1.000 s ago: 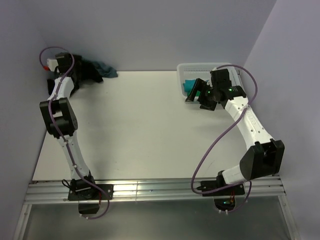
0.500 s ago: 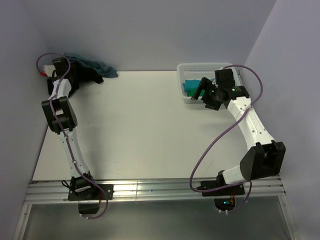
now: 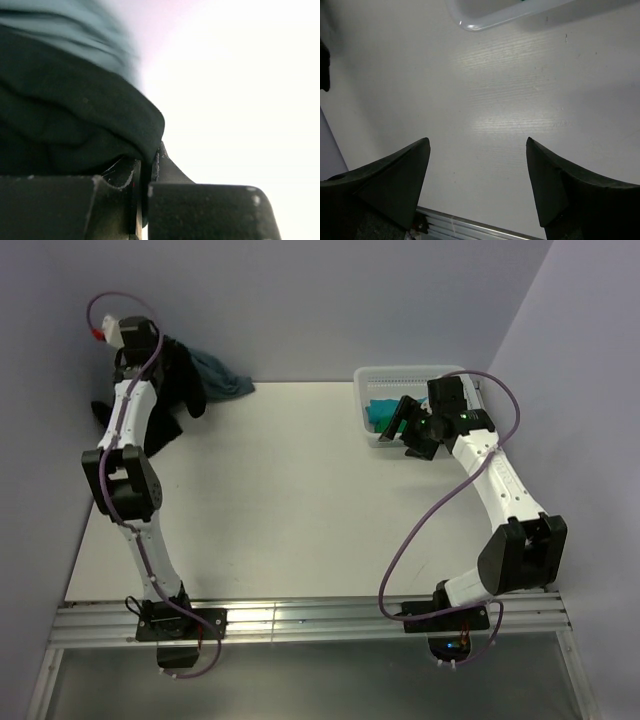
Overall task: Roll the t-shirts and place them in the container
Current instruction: Grab a tshirt with the left arm, then move the tshirt to the center of the board
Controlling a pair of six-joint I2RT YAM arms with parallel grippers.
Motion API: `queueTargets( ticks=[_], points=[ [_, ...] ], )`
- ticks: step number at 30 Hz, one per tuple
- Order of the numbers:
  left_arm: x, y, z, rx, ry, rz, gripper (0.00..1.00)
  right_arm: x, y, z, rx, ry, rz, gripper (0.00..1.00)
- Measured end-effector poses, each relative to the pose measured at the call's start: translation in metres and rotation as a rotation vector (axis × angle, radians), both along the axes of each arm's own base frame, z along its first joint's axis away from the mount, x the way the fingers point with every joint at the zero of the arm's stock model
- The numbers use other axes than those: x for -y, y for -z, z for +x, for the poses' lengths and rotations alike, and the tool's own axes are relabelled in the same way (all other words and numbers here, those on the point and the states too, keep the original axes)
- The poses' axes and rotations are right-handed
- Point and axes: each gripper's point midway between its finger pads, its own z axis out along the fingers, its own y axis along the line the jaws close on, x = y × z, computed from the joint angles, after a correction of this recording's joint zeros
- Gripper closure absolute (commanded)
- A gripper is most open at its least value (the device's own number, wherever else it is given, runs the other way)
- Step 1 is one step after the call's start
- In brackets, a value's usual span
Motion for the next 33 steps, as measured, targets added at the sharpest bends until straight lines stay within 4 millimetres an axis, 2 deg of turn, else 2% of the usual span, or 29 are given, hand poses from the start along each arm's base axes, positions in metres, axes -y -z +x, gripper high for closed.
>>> queueTargets(
  ticks=[3, 5, 7, 8, 9, 10, 11, 13, 15, 17, 18, 19, 20, 22, 24, 26, 28, 29, 30, 31, 32, 33],
  points=[
    [0.077, -0.077, -0.029, 0.090, 0.141, 0.103, 1.00, -0.006, 0.000, 0.000, -0.003, -0.021, 0.026, 0.18],
    [0.140, -0.130, -0.063, 0.171, 0.252, 0.165, 1.00, -0.010, -0.001, 0.001, -0.004, -0.035, 0.048, 0.19],
    [0.199, -0.182, -0.121, 0.272, 0.374, 0.200, 1.00, -0.015, -0.001, 0.000, -0.006, -0.051, 0.064, 0.19],
    [0.216, -0.198, -0.146, 0.309, 0.416, 0.200, 1.00, -0.017, -0.001, 0.000, -0.007, -0.055, 0.069, 0.19],
    [0.227, -0.220, -0.181, 0.359, 0.456, 0.199, 1.00, -0.019, -0.002, 0.000, -0.006, -0.061, 0.074, 0.19],
    [0.226, -0.235, -0.208, 0.393, 0.469, 0.198, 1.00, -0.021, -0.002, -0.001, -0.006, -0.064, 0.078, 0.20],
    [0.216, -0.252, -0.235, 0.434, 0.460, 0.196, 1.00, -0.023, -0.003, -0.001, -0.004, -0.067, 0.082, 0.20],
    [0.188, -0.275, -0.278, 0.494, 0.415, 0.198, 1.00, -0.028, -0.004, 0.000, 0.009, -0.073, 0.095, 0.20],
    [0.171, -0.291, -0.310, 0.542, 0.393, 0.197, 1.00, -0.030, -0.004, -0.004, 0.027, -0.074, 0.111, 0.20],
    [0.172, -0.296, -0.338, 0.580, 0.432, 0.190, 1.00, -0.031, -0.003, -0.012, 0.029, -0.071, 0.123, 0.20],
    [0.175, -0.290, -0.346, 0.583, 0.459, 0.182, 1.00, -0.031, -0.003, -0.017, 0.034, -0.068, 0.128, 0.20],
    [0.180, -0.274, -0.352, 0.562, 0.498, 0.173, 1.00, -0.030, -0.005, -0.020, 0.046, -0.068, 0.132, 0.20],
    [0.186, -0.254, -0.354, 0.529, 0.535, 0.163, 1.00, -0.030, -0.006, -0.023, 0.053, -0.067, 0.135, 0.20],
    [0.203, -0.199, -0.350, 0.417, 0.632, 0.131, 1.00, -0.030, -0.011, -0.028, 0.078, -0.070, 0.145, 0.20],
    [0.221, -0.131, -0.341, 0.261, 0.725, 0.080, 0.99, -0.031, -0.013, -0.032, 0.089, -0.076, 0.153, 0.20],
    [0.238, -0.053, -0.336, 0.058, 0.811, 0.014, 1.00, -0.034, -0.015, -0.036, 0.100, -0.090, 0.164, 0.22],
    [0.245, 0.019, -0.342, -0.166, 0.849, -0.037, 0.95, -0.038, -0.013, -0.039, 0.103, -0.110, 0.177, 0.23],
    [0.245, 0.042, -0.347, -0.247, 0.857, -0.050, 0.66, -0.040, -0.012, -0.041, 0.103, -0.121, 0.185, 0.24],
    [0.243, 0.065, -0.354, -0.343, 0.865, -0.052, 0.51, -0.044, -0.011, -0.043, 0.101, -0.141, 0.192, 0.24],
    [0.242, 0.080, -0.358, -0.409, 0.864, -0.058, 0.40, -0.049, -0.009, -0.046, 0.095, -0.164, 0.201, 0.24],
    [0.238, 0.087, -0.360, -0.460, 0.847, -0.046, 0.21, -0.058, -0.003, -0.051, 0.073, -0.205, 0.209, 0.24],
    [0.234, 0.089, -0.360, -0.493, 0.833, -0.035, 0.12, -0.062, -0.001, -0.052, 0.065, -0.227, 0.211, 0.25]
  ],
)
